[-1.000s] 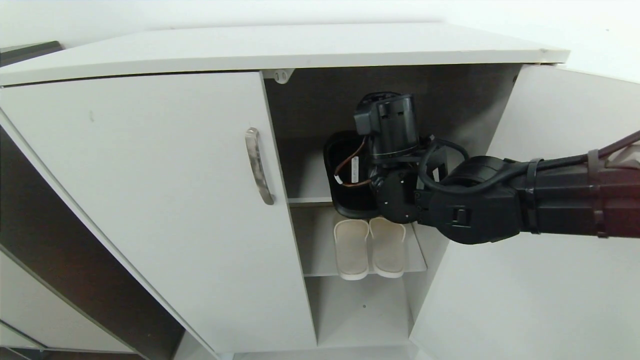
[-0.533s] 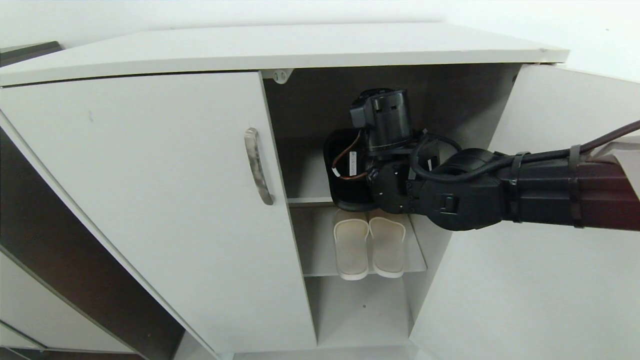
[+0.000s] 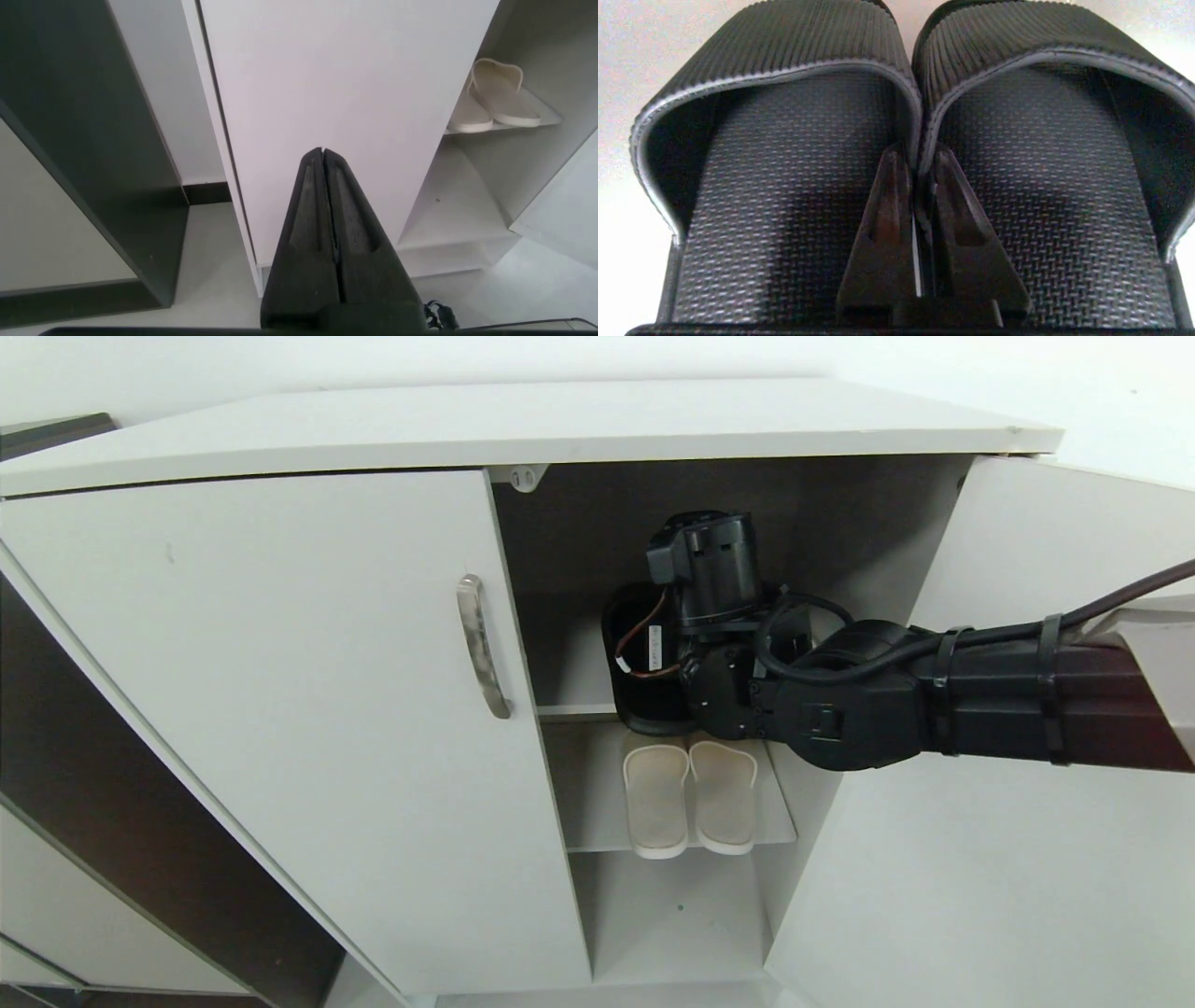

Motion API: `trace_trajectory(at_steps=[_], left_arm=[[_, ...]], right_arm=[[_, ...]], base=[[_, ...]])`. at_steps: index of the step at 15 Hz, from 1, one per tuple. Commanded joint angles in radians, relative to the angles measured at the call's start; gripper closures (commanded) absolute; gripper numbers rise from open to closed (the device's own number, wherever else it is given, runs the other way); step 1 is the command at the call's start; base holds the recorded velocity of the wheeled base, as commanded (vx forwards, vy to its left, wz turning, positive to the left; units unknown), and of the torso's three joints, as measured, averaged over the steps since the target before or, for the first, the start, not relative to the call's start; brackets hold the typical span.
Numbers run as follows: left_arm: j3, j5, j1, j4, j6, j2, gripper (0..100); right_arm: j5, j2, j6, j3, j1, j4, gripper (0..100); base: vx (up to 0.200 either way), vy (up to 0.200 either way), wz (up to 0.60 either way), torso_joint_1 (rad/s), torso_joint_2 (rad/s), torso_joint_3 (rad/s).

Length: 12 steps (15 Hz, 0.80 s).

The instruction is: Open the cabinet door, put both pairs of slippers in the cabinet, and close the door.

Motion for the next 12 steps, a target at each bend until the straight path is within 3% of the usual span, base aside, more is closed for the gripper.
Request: trace_trajectory(at_steps=[1,6,7,12], left_arm=[[0.0,0.0,0.0,0.0,0.0,0.0,100],[0.0,0.0,0.0,0.0,0.0,0.0,100],[0.0,0.0,0.0,0.0,0.0,0.0,100],[0.0,0.0,0.0,0.0,0.0,0.0,100]], right_arm=[[0.0,0.004,0.0,0.0,0.0,-0.001,100],[0.0,0.004,0.001,0.003,0.002,0.001,100],[0.0,0.004,0.001,0.003,0.002,0.001,0],[-0.008,-0.048,0.004,0.075,0.027,-0.001,0]], base=[[0.0,0.0,0.0,0.0,0.0,0.0],[0.0,0.0,0.0,0.0,0.0,0.0],[0.0,0.0,0.0,0.0,0.0,0.0],[0.0,0.0,0.0,0.0,0.0,0.0]])
